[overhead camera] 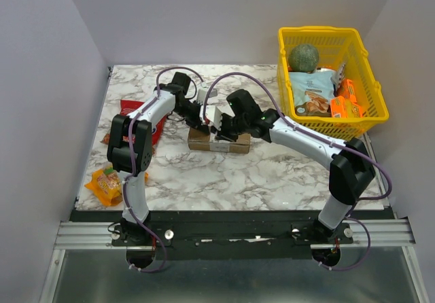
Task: Unpack the express box
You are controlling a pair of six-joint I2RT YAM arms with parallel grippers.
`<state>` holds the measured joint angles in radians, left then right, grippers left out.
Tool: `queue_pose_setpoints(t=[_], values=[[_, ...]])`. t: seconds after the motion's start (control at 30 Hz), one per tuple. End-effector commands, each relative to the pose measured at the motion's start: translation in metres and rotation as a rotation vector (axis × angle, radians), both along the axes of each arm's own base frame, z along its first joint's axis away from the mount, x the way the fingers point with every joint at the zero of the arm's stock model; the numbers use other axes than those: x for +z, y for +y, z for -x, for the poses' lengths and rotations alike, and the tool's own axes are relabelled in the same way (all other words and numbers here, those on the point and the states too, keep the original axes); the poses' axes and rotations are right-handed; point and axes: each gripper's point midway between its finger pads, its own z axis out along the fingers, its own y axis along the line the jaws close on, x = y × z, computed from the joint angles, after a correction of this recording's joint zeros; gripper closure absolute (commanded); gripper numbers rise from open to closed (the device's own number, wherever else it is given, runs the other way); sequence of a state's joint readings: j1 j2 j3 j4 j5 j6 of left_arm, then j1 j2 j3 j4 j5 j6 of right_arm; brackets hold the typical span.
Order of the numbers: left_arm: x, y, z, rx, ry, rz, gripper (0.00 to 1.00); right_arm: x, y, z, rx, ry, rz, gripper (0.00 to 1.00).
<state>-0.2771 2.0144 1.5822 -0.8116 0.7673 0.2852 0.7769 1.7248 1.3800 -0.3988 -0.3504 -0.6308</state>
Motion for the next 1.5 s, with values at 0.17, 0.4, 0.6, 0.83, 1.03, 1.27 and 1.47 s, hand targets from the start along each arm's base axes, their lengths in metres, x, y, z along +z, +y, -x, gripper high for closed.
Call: queue_pose_setpoints(t=[0.17, 0.4, 0.6, 0.83, 1.03, 1.27, 1.47], values=[[-0.051, 0.019, -0.003, -0.014, 0.008, -0.18, 1.0, 0.02, 0.017, 0.026, 0.14, 0.059, -0.108, 1.0], [-0.051, 0.017, -0.001, -0.018, 0.016, -0.177, 1.0, 0.019, 0.018, 0.012, 0.122, -0.003, -0.096, 1.0], [-0.051, 0.016, 0.0, -0.02, 0.02, -0.177, 1.0, 0.023, 0.021, 0.007, 0.114, -0.03, -0.111, 0.99], [-0.052, 0.015, 0.001, -0.024, 0.027, -0.173, 1.0, 0.013, 0.02, 0.001, 0.105, -0.039, -0.084, 1.0], [-0.054, 0.015, 0.002, -0.027, 0.027, -0.172, 1.0, 0.008, 0.017, 0.0, 0.101, -0.047, -0.068, 1.0], [-0.055, 0.014, 0.001, -0.026, 0.032, -0.17, 1.0, 0.001, 0.016, 0.0, 0.104, -0.047, -0.052, 1.0], [-0.056, 0.015, 0.001, -0.029, 0.033, -0.173, 1.0, -0.005, 0.016, 0.0, 0.107, -0.034, -0.045, 1.0]])
